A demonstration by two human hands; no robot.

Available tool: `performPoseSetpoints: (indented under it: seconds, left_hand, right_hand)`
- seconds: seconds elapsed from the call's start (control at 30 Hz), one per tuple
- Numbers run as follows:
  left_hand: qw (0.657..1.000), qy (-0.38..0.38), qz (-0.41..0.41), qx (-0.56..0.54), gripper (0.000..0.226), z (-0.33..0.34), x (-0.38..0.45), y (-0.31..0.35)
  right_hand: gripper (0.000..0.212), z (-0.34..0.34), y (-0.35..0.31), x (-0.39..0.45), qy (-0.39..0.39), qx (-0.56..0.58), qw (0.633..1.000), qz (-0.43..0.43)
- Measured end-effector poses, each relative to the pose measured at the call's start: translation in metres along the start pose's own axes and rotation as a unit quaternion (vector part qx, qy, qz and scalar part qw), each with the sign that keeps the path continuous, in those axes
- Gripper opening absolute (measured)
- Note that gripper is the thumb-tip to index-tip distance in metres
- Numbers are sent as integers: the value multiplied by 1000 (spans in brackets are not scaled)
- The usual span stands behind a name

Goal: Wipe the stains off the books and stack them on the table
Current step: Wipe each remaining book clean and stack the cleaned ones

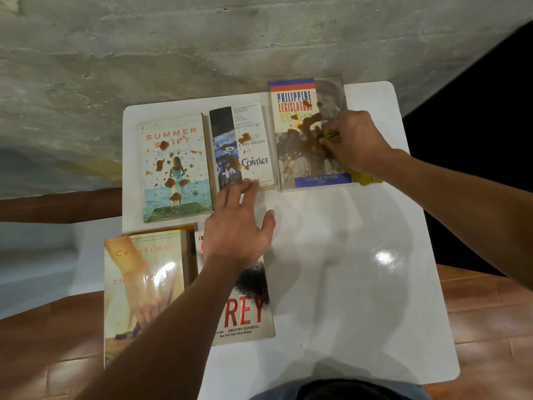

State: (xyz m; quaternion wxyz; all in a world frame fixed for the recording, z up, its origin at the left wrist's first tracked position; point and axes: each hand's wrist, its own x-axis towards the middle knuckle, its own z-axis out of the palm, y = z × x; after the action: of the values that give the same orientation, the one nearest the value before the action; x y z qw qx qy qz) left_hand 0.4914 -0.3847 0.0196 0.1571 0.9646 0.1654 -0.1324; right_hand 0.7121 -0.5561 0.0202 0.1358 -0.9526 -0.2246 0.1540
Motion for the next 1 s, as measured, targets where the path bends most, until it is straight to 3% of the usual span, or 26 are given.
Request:
performPoseSetpoints:
  seconds: [0.13,0.27,0.37,0.5,0.63,0.77,0.87,1.0]
  left_hand:
    - [1000,1,1,0,67,2,-1,1]
    - [1000,2,0,0,67,2,0,-1]
    - [1000,-1,-1,-1,68,2,-1,-1]
    - [1000,1,-1,1,67,1,0,-1]
    - [1000,-5,-4,-3,67,1,-1,2]
    - [1000,-3,-5,-2,67,0,0,1]
    - [1000,-5,-5,-3,67,-1,-1,0]
    - [1000,-3,-4,-4,67,-1,0,-1]
  right_hand:
    - [37,-5,3,7,35,36,997,66]
    - [33,3,-3,3,10,22,999,21]
    - [29,2,-4,6,38,46,996,63]
    - [25,8,-9,-2,24,42,999,22]
    - [26,4,-3,1,60,34,997,42]
    - [26,5,-6,-6,7,1,1000,-30]
    - [27,2,-4,-1,57,23,998,24]
    - [31,5,-9,-2,14,3,1000,-3]
